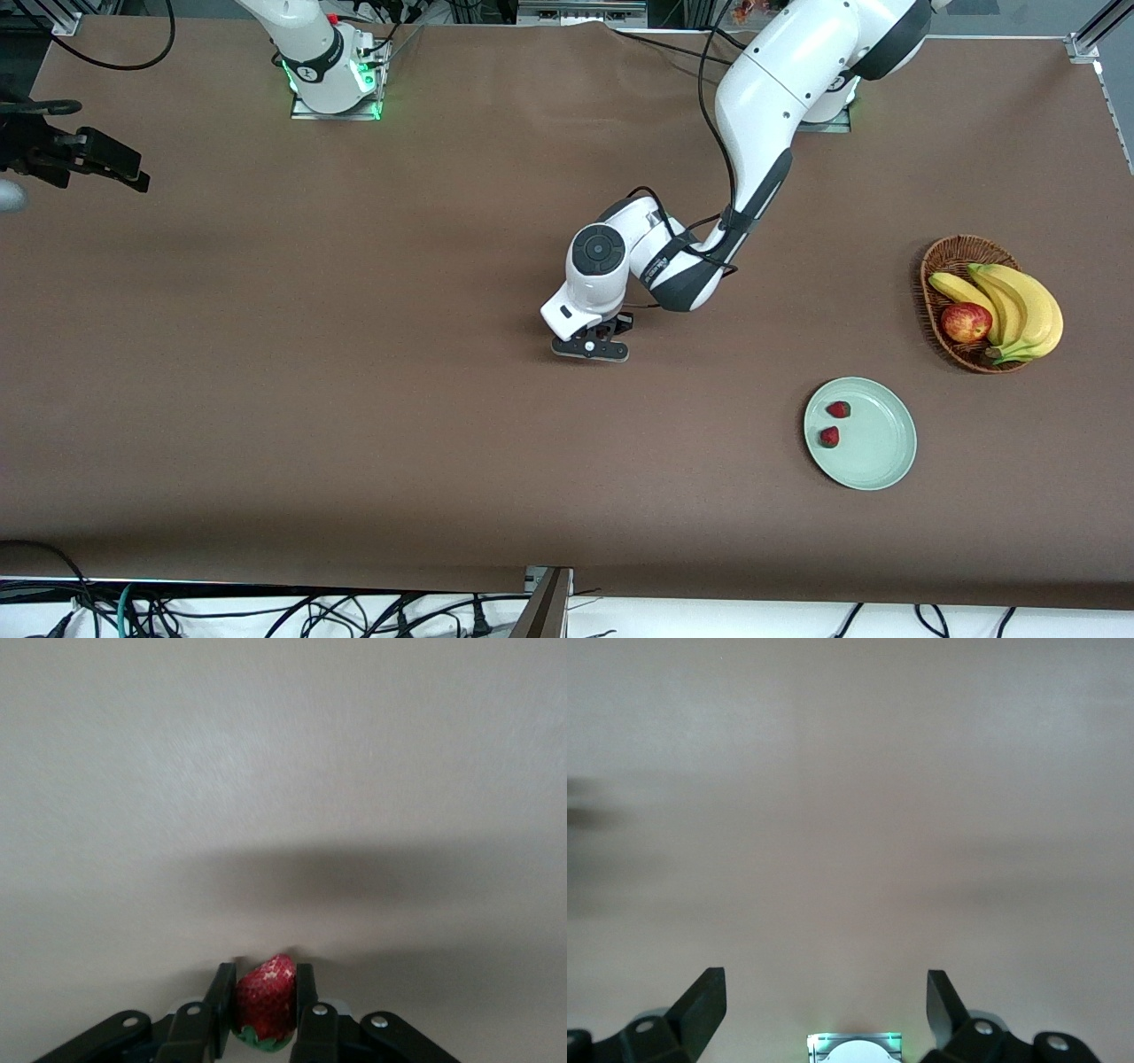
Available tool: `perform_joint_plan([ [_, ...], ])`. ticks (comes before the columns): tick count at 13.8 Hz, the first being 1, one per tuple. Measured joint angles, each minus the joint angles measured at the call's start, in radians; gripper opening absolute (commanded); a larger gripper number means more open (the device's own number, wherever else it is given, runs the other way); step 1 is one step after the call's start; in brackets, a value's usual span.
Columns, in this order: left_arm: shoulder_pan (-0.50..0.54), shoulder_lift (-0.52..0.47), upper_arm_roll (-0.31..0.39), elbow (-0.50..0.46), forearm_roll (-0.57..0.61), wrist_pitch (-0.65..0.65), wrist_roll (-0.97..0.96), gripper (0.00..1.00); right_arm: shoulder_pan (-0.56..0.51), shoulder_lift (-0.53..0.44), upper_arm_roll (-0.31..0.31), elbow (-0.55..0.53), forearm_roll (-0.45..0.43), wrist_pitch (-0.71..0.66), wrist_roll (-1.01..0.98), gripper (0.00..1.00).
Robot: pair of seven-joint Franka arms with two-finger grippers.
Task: Collect all strawberries into plate
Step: 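Grasp the last strawberry with the left gripper and lift it toward the plate, then lower the strawberry onto the plate and open the left gripper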
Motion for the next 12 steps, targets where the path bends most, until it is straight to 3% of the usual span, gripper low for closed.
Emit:
perform_joint_plan([
  [2,0.017,-0.029,0.011,0.005,0.002,-0.022,0.049,0.00,0.000,0.015,0.000,-0.001,0.000,0.001,-0.001,1.00],
  [6,0.081,-0.126,0.081,0.010,0.004,-0.194,0.296,0.01,-0.001,0.031,0.000,-0.001,0.000,0.006,-0.017,1.00],
  [9,0.208,-0.177,0.092,0.011,0.005,-0.285,0.603,0.01,-0.001,0.031,0.000,0.000,0.000,0.006,-0.019,1.00],
  [12,0.371,-0.170,0.095,0.000,0.006,-0.291,0.965,0.02,-0.001,0.033,0.000,0.000,0.000,0.010,-0.019,1.00],
])
